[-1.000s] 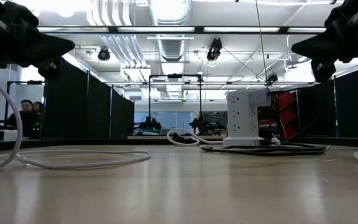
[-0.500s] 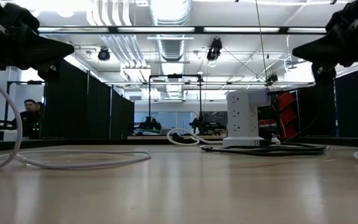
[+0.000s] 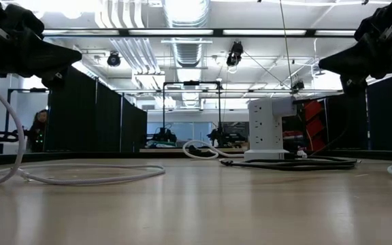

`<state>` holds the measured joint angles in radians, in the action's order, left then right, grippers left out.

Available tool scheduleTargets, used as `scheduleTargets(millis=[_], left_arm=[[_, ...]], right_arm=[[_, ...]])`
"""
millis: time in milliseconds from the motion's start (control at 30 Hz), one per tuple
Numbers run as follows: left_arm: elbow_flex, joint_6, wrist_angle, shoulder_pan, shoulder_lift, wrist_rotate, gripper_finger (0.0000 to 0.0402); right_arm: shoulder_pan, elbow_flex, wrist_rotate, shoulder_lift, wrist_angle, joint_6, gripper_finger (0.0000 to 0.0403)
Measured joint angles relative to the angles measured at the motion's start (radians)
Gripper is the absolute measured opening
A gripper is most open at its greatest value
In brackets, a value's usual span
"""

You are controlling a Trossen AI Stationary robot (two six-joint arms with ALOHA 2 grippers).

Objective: Plug in charger cables
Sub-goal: Return to Home Position

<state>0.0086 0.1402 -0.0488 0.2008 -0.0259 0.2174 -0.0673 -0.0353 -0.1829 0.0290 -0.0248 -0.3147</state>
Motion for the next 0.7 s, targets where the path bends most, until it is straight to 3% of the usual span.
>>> scheduleTargets(millis=[700], left_arm=[[0.0,0.0,-0.001,0.0,-0.019,0.0,0.0004]], right_arm=[[0.0,0.0,0.0,0.006,0.0,0.0,0.0]])
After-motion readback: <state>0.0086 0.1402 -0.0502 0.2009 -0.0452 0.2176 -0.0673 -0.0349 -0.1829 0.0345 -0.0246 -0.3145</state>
